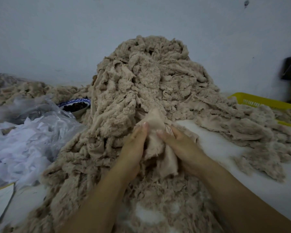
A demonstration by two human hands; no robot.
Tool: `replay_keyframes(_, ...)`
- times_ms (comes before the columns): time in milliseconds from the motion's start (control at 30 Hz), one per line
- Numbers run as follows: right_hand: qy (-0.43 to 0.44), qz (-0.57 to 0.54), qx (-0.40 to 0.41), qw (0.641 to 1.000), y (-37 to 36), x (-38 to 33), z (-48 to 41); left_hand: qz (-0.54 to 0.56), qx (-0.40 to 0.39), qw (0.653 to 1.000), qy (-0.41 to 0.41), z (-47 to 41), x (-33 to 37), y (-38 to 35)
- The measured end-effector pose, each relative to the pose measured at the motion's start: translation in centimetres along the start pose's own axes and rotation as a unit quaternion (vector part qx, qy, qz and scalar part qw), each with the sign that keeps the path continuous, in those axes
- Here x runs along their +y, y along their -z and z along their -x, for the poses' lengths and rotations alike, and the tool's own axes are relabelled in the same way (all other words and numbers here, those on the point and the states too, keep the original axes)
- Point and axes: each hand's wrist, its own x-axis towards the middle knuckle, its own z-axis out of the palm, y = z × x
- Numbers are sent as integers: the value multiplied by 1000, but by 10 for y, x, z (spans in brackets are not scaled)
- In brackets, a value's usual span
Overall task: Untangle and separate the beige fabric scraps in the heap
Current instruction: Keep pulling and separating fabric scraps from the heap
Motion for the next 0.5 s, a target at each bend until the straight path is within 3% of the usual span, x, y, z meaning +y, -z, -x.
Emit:
replay_keyframes(100,45,168,86,981,-4,1,0,-88,-22,995,-37,3,1,-5)
replay_keyframes(167,58,181,165,968,1,-2,-3,-133,0,989,-60,1,1,-5)
replay_keyframes(267,40,64,210,975,11,-6,-7,-137,20,988,-64,-4,-2,-1)
replay_keyframes(500,51,-106,266,957,18,-6,-13,-66,-81,990,-93,4,4,-7)
